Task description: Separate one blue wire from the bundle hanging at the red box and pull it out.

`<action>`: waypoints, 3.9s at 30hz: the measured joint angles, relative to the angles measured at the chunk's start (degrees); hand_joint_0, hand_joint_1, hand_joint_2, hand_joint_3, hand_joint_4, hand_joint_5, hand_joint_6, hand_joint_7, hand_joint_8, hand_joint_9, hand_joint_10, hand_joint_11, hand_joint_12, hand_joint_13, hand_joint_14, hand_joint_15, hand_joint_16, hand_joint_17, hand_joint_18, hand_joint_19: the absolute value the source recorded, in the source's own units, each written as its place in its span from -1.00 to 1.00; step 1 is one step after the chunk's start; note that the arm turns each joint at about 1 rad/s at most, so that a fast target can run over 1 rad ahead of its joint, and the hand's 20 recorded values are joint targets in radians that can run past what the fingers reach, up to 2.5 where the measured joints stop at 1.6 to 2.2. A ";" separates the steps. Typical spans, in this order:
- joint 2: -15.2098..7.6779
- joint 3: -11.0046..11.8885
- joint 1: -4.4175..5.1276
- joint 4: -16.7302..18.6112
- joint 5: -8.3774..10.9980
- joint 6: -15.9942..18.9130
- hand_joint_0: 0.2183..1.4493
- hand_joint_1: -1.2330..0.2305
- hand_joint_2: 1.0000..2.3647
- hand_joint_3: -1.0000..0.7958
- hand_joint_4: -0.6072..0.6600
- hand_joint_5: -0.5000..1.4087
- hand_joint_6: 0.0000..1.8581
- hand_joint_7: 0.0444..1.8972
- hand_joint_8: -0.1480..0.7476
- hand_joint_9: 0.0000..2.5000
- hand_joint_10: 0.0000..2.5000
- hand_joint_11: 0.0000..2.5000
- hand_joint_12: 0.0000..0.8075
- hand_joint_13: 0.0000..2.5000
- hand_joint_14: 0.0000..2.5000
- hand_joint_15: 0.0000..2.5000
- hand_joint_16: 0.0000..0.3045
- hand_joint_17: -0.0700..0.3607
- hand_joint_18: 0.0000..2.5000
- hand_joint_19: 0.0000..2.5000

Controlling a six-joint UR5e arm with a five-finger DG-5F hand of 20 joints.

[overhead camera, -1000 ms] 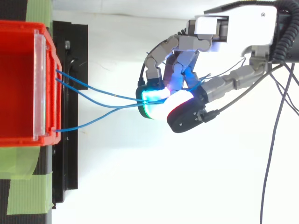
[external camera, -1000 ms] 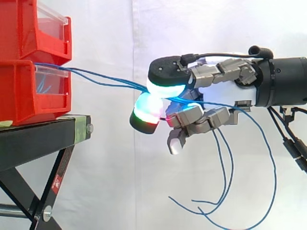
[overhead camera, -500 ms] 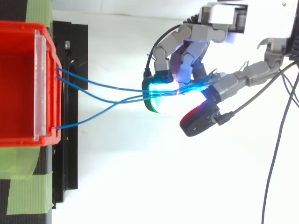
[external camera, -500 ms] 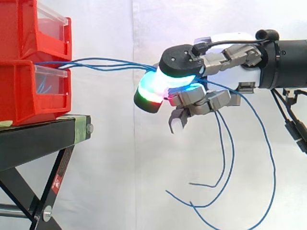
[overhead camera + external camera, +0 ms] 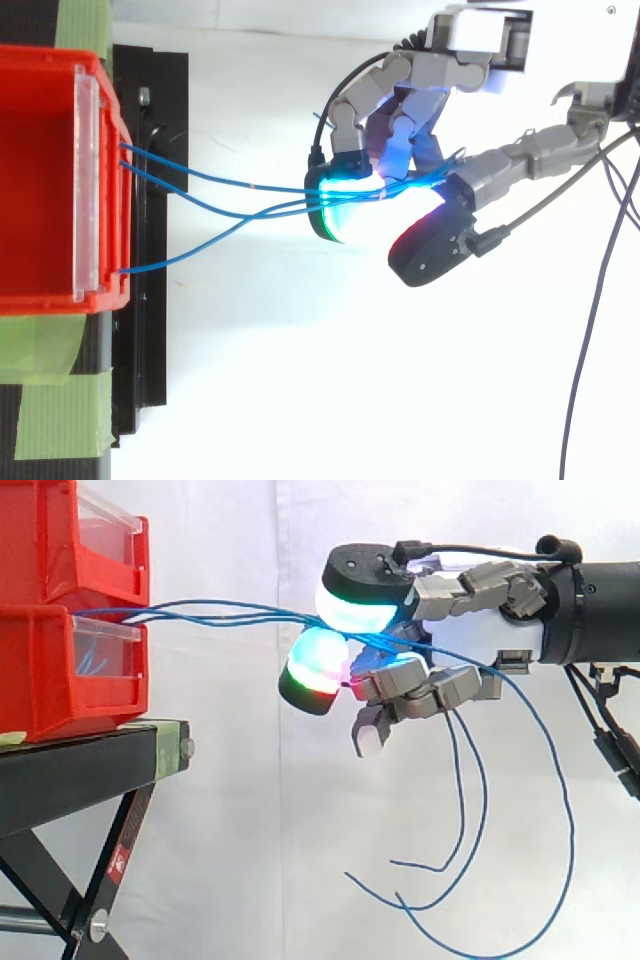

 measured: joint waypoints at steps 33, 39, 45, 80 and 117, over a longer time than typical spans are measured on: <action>-0.01 -0.01 0.33 5.73 12.68 -6.38 -0.32 -0.22 -0.97 -0.22 0.33 -0.69 -0.11 0.10 0.04 -0.20 -0.64 0.32 -0.20 -0.01 -0.39 0.20 -0.68 -0.16 -0.44 -0.39; 0.00 0.00 0.42 5.73 12.74 -6.38 -0.32 -0.29 -0.96 -0.10 0.29 -0.70 -0.09 0.08 0.04 -0.20 -0.59 0.31 -0.19 0.00 -0.41 0.22 -0.68 -0.16 -0.43 -0.39; 0.00 0.00 0.43 5.71 12.67 -6.28 -0.30 -0.35 -0.96 0.03 0.26 -0.70 -0.08 0.09 0.01 -0.23 -0.58 0.34 -0.18 -0.02 -0.41 0.24 -0.68 -0.16 -0.44 -0.39; 0.00 -0.04 0.44 5.45 12.82 -6.25 -0.33 -0.11 -0.98 -0.29 0.32 -0.70 -0.09 0.09 0.03 -0.19 -0.54 0.32 -0.21 -0.01 -0.37 0.20 -0.67 -0.15 -0.43 -0.36; -0.02 -0.01 0.87 5.27 12.99 -5.08 -0.18 -0.64 -0.96 -0.01 0.28 -0.76 -0.08 0.18 -0.04 -0.41 -0.70 0.44 -0.14 -0.17 -0.50 0.30 -0.69 -0.18 -0.52 -0.41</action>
